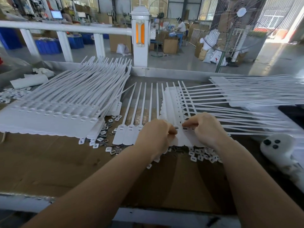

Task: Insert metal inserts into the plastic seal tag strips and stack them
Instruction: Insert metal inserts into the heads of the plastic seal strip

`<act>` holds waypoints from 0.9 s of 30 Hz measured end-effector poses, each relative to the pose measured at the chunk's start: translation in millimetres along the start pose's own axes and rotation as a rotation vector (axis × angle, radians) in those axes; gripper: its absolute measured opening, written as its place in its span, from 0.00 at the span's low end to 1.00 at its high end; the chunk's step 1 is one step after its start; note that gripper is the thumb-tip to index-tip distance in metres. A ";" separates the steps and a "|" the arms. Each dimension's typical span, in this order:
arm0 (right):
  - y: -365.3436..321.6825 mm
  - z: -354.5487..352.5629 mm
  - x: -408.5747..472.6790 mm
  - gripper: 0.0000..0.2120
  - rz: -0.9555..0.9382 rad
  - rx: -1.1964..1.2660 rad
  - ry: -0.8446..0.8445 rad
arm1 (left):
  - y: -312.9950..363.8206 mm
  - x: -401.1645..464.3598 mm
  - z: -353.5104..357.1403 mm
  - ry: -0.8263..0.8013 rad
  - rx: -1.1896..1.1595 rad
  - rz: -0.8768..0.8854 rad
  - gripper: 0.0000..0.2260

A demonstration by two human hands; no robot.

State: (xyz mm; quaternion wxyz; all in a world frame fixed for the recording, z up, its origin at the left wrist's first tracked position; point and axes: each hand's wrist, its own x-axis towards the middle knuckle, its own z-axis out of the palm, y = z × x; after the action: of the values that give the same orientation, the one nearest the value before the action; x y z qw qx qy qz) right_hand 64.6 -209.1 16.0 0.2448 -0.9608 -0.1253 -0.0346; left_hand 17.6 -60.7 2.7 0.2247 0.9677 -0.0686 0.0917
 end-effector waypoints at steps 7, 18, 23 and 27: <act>4.2 5.1 0.5 0.16 0.004 0.032 0.032 | 24.2 -10.8 15.6 -0.129 -0.117 0.251 0.08; 10.3 22.1 -5.7 0.13 -0.052 0.049 0.199 | 23.6 -14.4 17.4 -0.051 -0.197 0.226 0.04; 15.7 27.4 -9.1 0.14 -0.113 0.015 0.229 | 7.0 -1.7 1.3 0.118 -0.376 -0.035 0.06; 16.5 28.3 -10.6 0.14 -0.141 0.029 0.246 | -0.3 12.4 -5.7 0.110 -0.305 -0.125 0.09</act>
State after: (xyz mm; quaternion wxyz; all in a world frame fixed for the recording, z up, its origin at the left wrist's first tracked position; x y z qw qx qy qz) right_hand 58.8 -211.9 -17.9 0.2691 -0.9344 -0.1621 -0.1676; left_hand 28.8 -59.0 10.2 0.3777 0.9182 -0.0090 0.1191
